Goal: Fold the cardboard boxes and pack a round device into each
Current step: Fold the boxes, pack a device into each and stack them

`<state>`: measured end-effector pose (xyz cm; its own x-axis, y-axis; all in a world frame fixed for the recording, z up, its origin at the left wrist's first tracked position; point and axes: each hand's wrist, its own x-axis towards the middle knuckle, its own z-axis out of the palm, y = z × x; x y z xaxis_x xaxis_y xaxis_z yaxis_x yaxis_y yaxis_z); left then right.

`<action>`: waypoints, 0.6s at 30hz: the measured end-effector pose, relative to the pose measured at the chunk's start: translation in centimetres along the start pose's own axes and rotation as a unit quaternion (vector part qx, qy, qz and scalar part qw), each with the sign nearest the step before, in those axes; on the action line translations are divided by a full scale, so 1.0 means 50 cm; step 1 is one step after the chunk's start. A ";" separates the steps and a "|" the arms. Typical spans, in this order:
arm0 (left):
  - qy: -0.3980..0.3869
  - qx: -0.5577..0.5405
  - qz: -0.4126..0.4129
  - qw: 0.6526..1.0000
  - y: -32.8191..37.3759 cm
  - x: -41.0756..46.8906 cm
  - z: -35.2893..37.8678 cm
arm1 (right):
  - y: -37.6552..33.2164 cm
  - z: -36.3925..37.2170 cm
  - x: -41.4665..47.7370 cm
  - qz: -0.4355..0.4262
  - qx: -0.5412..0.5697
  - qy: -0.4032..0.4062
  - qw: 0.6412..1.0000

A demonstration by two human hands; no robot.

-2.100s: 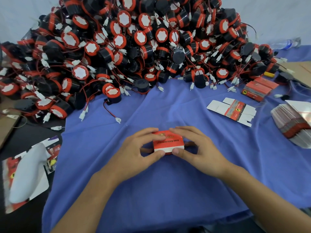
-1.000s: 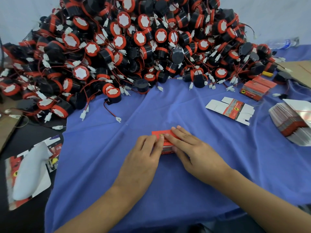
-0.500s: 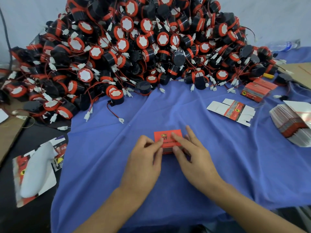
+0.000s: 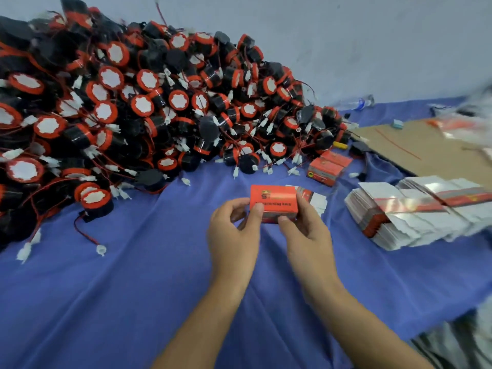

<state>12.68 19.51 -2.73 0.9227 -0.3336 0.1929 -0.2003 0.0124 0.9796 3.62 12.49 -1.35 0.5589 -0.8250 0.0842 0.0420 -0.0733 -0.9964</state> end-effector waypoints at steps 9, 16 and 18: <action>-0.208 -0.030 0.046 0.977 0.006 0.172 0.302 | -0.039 -0.122 0.280 0.026 -0.057 0.109 0.992; -0.358 -0.044 -0.070 0.930 -0.013 0.281 0.450 | -0.017 -0.189 0.467 0.111 -0.038 0.099 0.988; -0.387 -0.030 -0.080 0.918 -0.022 0.289 0.471 | -0.015 -0.210 0.484 0.135 -0.068 0.081 0.985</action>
<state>18.46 -7.51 -2.31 0.4243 -0.9051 -0.0276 -0.0436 -0.0509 0.9978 8.43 -13.29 1.52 0.3953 -0.9023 -0.1721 -0.2079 0.0946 -0.9736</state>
